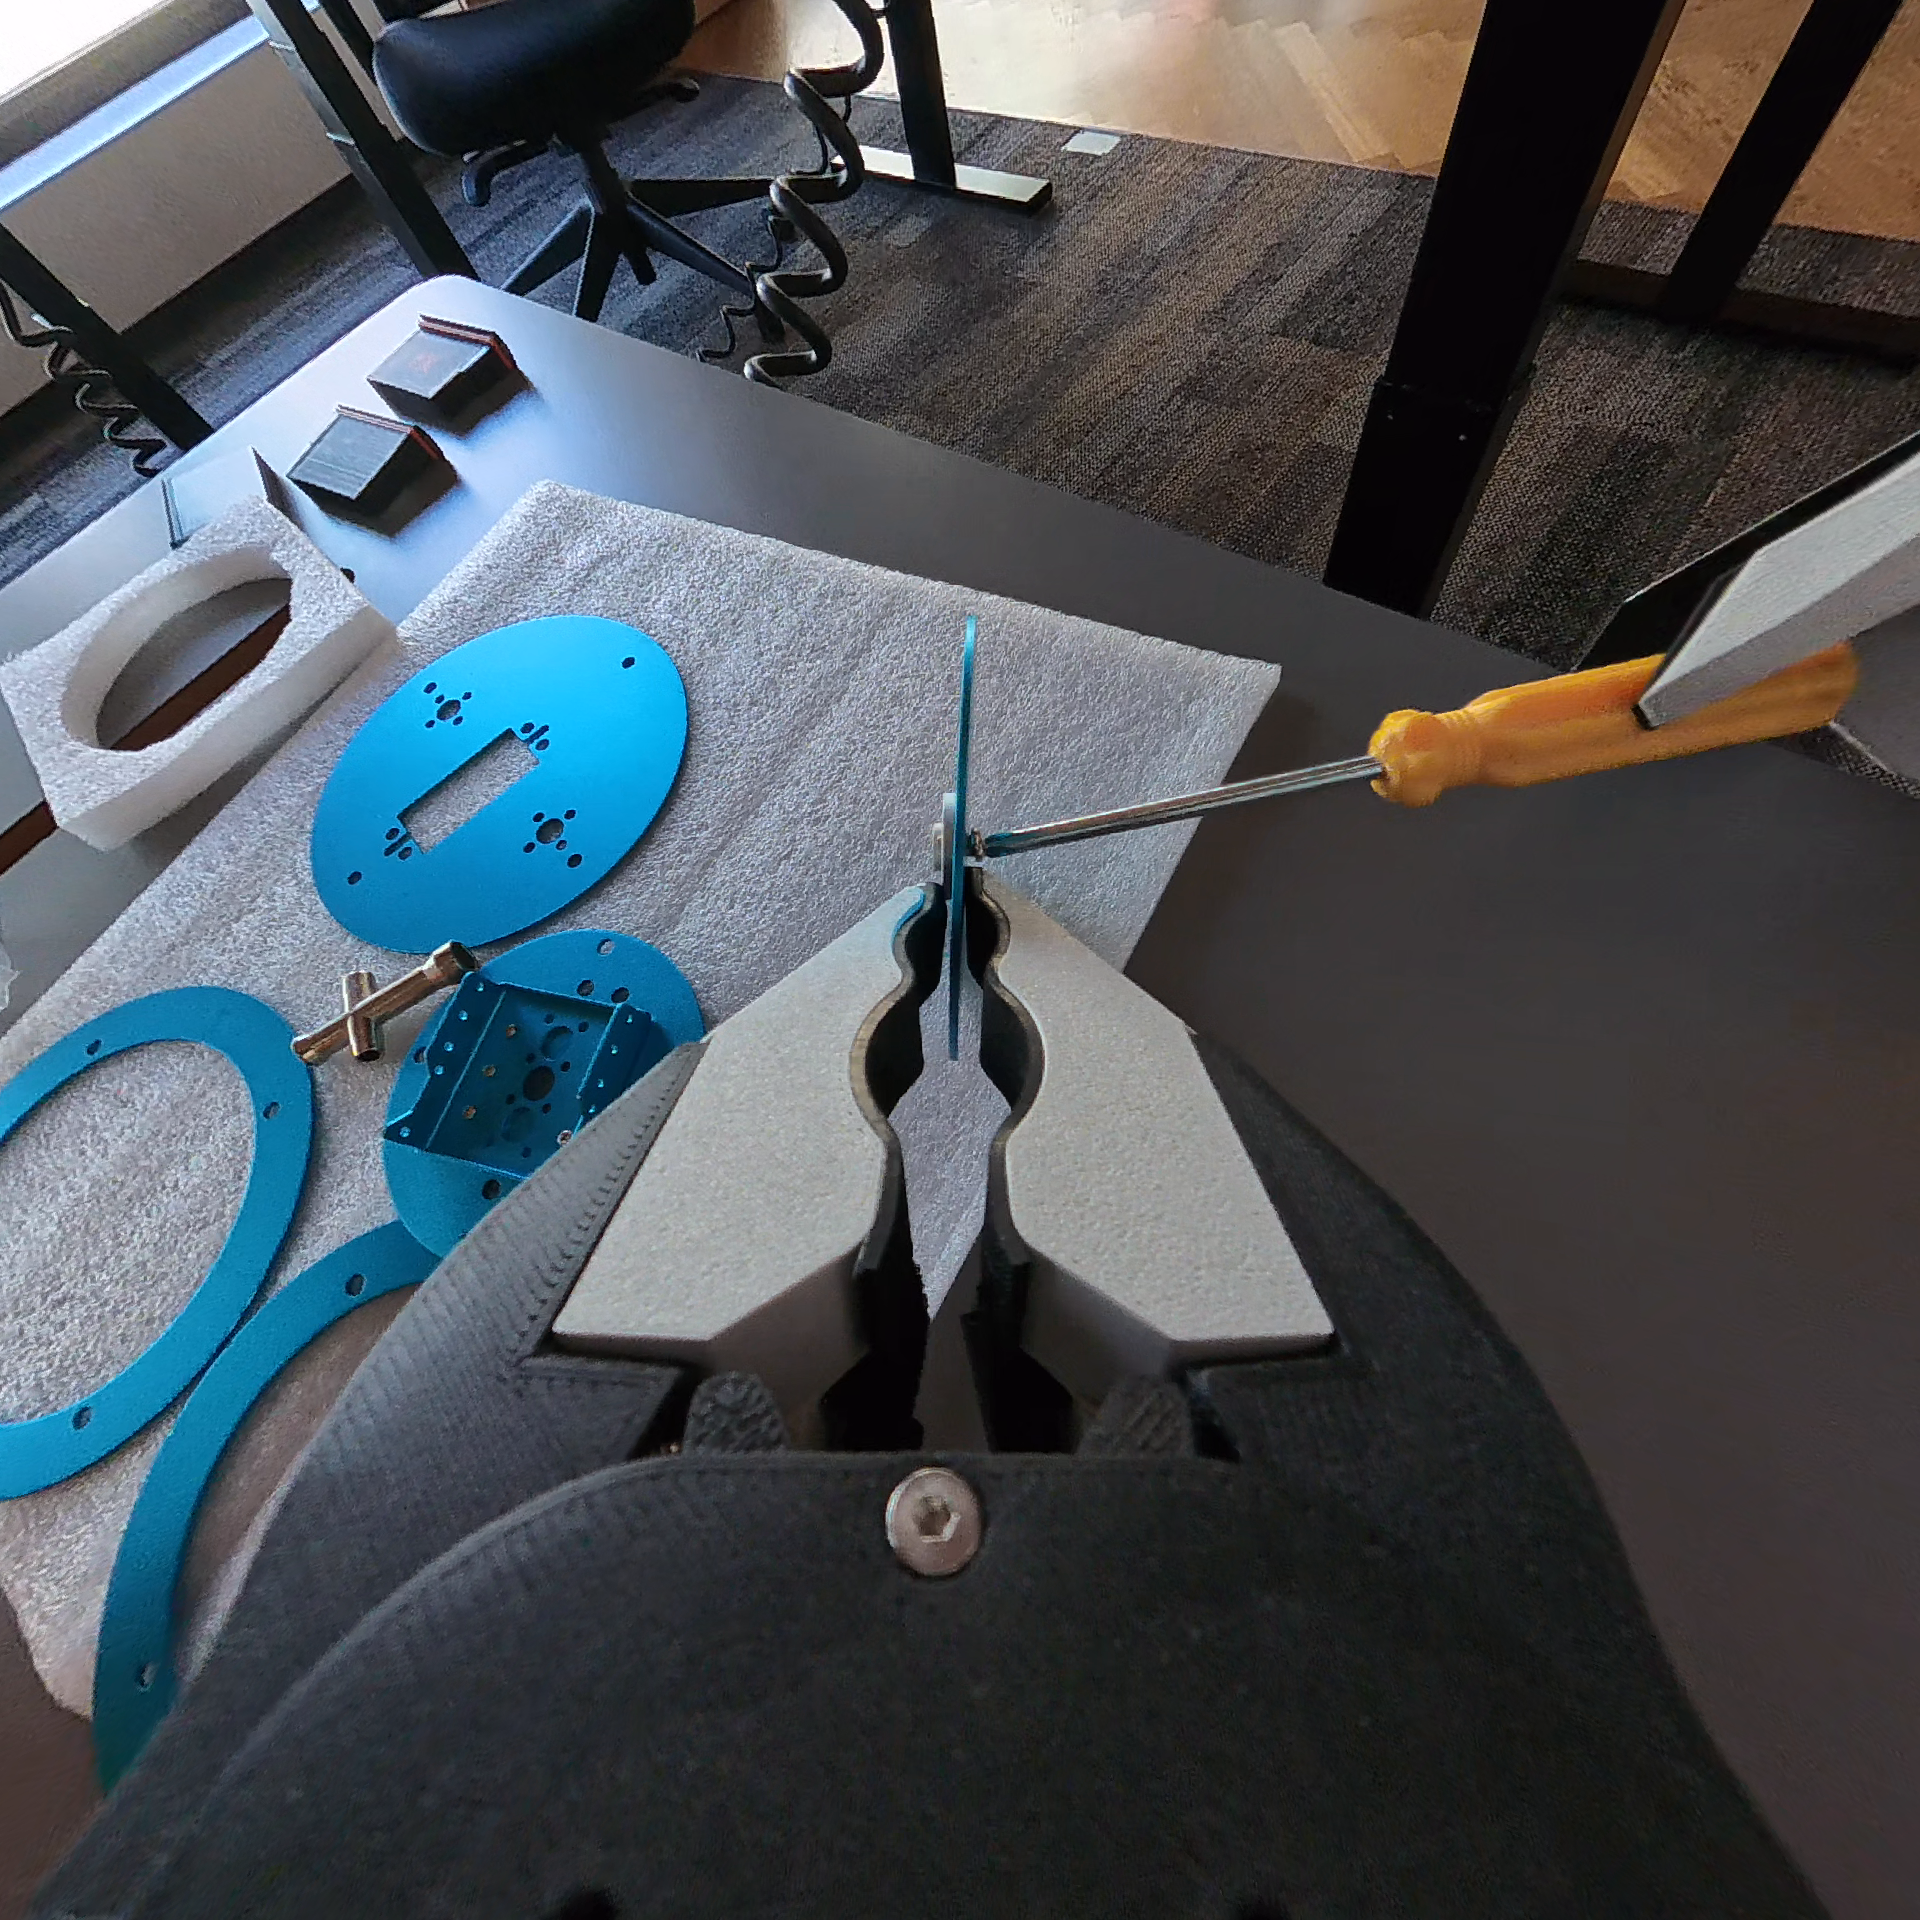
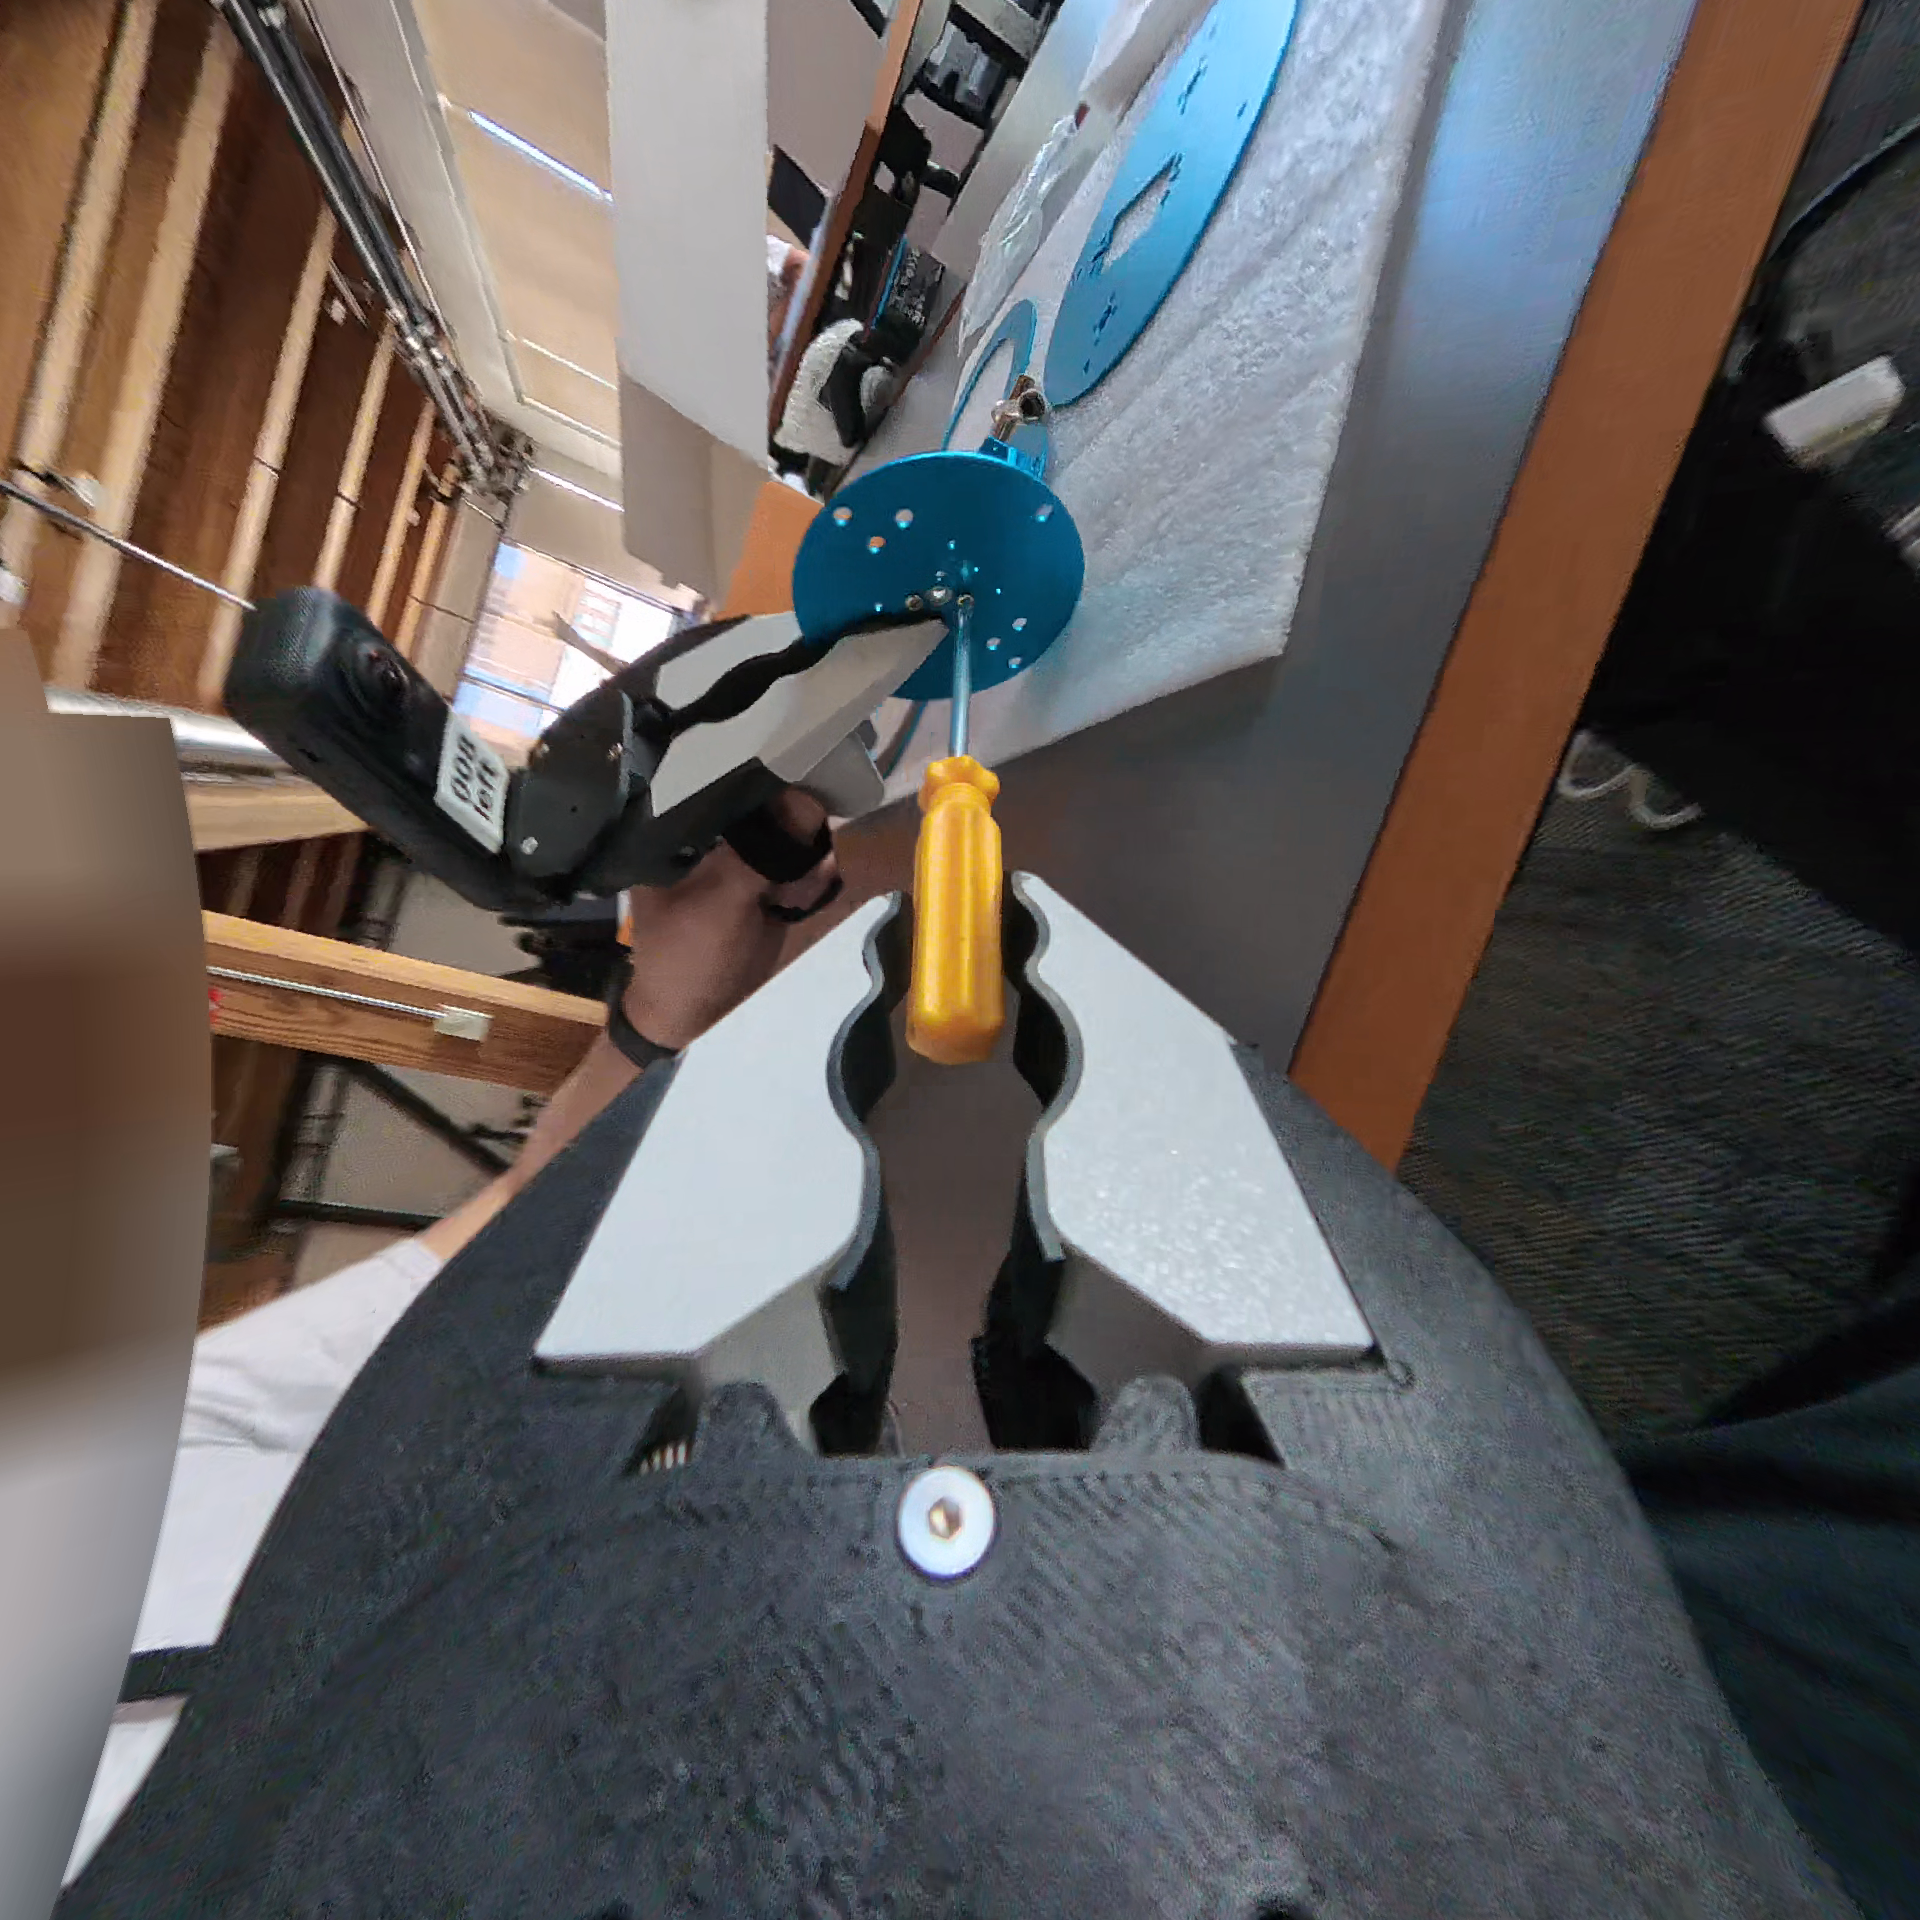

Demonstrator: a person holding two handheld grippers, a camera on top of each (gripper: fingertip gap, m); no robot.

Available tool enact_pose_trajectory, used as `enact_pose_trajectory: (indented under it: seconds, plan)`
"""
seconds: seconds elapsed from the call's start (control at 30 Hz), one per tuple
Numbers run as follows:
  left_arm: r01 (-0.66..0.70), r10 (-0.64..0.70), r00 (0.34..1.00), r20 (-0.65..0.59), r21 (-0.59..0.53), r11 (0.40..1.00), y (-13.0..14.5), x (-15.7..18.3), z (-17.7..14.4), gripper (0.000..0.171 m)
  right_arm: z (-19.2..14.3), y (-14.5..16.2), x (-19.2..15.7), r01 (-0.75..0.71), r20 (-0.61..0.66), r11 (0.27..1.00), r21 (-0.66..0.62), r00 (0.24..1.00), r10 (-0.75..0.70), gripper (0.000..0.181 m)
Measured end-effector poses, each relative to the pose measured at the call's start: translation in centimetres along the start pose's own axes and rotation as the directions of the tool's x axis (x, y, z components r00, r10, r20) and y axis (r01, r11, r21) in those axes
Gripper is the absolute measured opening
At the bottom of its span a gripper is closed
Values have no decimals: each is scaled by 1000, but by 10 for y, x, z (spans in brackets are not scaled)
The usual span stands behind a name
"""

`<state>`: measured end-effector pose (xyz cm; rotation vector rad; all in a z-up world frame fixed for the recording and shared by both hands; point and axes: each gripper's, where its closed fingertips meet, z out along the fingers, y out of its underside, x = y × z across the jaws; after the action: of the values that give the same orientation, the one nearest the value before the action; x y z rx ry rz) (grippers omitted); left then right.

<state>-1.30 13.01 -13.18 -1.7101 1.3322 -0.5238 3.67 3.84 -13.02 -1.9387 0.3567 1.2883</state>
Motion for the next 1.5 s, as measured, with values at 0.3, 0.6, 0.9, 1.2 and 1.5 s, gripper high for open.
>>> enact_pose_trajectory:
  seconds: [0.3, 0.6, 0.9, 1.2, 1.5]
  plan:
    - [-40, 40, 999, 12, -2, 999, -2, 2, 2, 2, 2, 14, -5, -164, 37, 986, 4, 986, 164, 16]
    - [101, -101, 995, -26, -6, 995, -1, -5, 3, 2, -7, 6, -5, -21, 22, 998, 59, 1000, 20, 16]
    - [177, -177, 982, -60, 3, 984, 1, -7, 1, 2, -7, -15, -19, 915, -267, 216, -340, 127, -955, 15]
    - [171, -171, 983, -63, 3, 985, 1, -7, 1, 2, 4, -9, -19, 875, -223, -69, -479, -197, -955, 15]
    - [171, -170, 983, -68, 3, 985, 1, -6, 1, 3, 5, -11, -21, 878, -224, -72, -473, -198, -954, 15]
